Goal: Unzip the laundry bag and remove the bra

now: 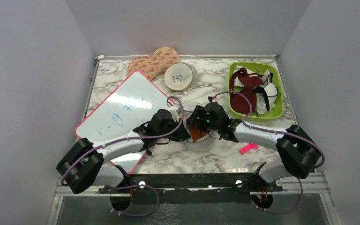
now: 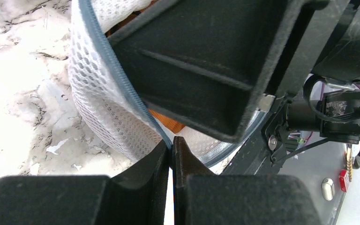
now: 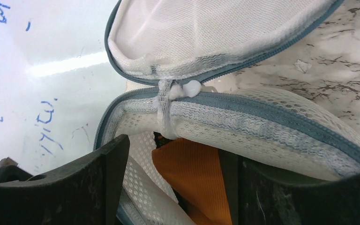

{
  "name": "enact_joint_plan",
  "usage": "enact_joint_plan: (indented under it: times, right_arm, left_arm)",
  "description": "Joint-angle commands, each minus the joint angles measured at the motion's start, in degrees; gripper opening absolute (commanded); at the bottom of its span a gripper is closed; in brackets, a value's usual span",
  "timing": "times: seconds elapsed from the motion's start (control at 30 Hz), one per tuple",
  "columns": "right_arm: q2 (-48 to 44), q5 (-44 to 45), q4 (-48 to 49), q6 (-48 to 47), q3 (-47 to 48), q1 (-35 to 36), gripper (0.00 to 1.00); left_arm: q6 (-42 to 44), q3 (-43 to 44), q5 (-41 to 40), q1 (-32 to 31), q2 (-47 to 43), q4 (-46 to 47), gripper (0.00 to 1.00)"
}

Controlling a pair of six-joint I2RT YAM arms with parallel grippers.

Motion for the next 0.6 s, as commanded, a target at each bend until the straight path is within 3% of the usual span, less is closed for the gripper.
enact_joint_plan:
  times: [0.0, 0.37, 0.4, 0.43, 0.57]
  right_arm:
    - [1.8, 10.0, -1.7, 2.4, 0.9, 2.0, 0.67]
    - [0.8, 11.4, -1.7, 2.9, -0.2, 2.7, 0.44]
    - [-0.1, 11.1, -1.8, 2.3, -0.5, 2.7, 0.40]
    - [-4.1, 10.4, -2.7, 0.7, -1.4, 2.8, 0.27]
    - [-8.4, 10.8, -5.7, -2.1, -1.9, 2.8, 0.11]
  left_arm:
    - [-0.3, 0.3, 1.3, -0.8, 0.7, 1.7, 0.00]
    - [-0.5, 0.2, 0.9, -1.5, 0.4, 1.7, 0.00]
    - [-0.5, 0.1, 0.7, -1.6, 0.2, 1.5, 0.00]
    - [-0.1, 0.1, 0.2, -1.6, -0.3, 0.8, 0.00]
    - [0.7, 0.3, -0.3, -1.6, -0.6, -0.4, 0.00]
